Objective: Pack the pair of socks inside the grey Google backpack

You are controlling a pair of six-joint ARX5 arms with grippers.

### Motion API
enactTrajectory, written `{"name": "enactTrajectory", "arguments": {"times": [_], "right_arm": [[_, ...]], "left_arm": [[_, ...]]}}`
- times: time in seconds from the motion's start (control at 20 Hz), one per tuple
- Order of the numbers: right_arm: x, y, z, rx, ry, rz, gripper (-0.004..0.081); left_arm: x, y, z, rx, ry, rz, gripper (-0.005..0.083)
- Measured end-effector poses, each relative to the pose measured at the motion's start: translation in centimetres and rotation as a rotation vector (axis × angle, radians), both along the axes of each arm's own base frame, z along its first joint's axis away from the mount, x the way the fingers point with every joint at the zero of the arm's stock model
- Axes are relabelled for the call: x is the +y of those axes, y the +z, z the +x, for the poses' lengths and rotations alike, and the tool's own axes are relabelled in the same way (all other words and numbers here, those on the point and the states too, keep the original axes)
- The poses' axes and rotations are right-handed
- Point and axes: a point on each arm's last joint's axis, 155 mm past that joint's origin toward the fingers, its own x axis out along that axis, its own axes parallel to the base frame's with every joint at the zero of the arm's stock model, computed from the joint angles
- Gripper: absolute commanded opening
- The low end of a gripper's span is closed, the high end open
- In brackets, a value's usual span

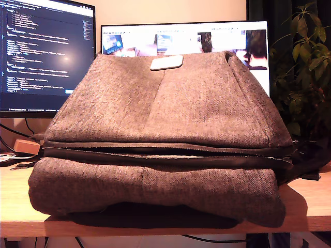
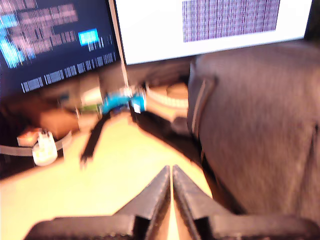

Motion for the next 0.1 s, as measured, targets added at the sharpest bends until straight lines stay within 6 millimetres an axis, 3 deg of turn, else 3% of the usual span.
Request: {"name": "enactTrajectory", "arguments": {"times": [0.1], "right_arm": [[0.02,-1.95,-0.56,0.081,0.0,0.003,-0.0012]], "left_arm": [[0.04,-1.02,-0.35,0.043,0.0,0.004,-0.0024]]}}
